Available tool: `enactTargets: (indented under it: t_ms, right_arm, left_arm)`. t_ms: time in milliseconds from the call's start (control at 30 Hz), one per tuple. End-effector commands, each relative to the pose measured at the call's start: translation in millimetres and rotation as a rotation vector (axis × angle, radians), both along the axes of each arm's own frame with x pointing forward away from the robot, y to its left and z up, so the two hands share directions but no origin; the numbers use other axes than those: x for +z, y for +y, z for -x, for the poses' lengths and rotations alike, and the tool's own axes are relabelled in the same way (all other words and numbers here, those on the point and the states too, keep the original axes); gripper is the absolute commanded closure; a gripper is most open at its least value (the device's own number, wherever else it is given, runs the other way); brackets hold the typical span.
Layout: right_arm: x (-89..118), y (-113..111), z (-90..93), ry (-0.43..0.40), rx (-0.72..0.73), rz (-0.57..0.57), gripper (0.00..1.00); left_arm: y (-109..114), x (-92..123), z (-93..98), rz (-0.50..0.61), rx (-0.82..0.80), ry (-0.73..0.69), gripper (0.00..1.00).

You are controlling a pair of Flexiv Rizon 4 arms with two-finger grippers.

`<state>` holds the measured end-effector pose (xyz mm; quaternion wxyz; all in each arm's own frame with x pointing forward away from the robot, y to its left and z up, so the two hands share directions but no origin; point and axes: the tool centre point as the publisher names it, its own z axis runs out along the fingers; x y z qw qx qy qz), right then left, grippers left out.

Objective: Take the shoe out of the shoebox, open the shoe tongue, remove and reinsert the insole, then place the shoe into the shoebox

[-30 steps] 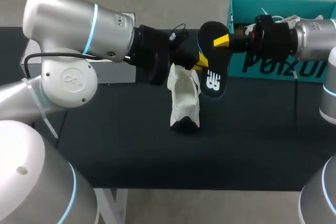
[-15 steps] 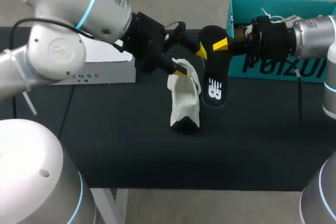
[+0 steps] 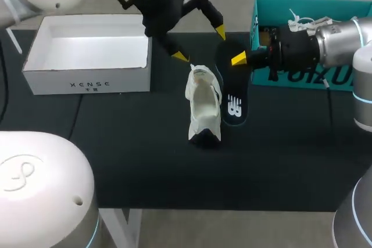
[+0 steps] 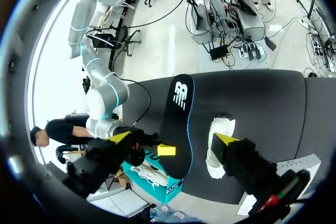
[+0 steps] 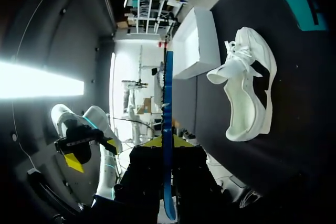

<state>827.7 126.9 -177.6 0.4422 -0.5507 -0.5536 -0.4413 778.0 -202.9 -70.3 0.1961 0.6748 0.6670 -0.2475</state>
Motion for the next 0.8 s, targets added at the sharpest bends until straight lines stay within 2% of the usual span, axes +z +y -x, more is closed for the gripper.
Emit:
enactTargets:
  t_ms: [33,267,467,800]
  right_arm:
    - [-7,3,-3.5,0.007,0.003,0.000,1.00]
    - [-14,5,-7.8,0.017,0.014,0.003,1.00]
    - [-20,9,-8.9,0.023,0.027,-0.004,1.00]
    - [-20,8,-8.0,0.019,0.014,-0.067,1.00]
  left_arm:
    - [-14,5,-12.4,-0.427,-0.085,-0.064,0.00]
    - [-22,5,-23.4,-0.510,-0.130,-0.132,0.00]
    - [-27,11,-31.2,-0.560,-0.098,-0.150,0.00]
    - [-38,12,-34.4,-0.574,-0.114,-0.169,0.00]
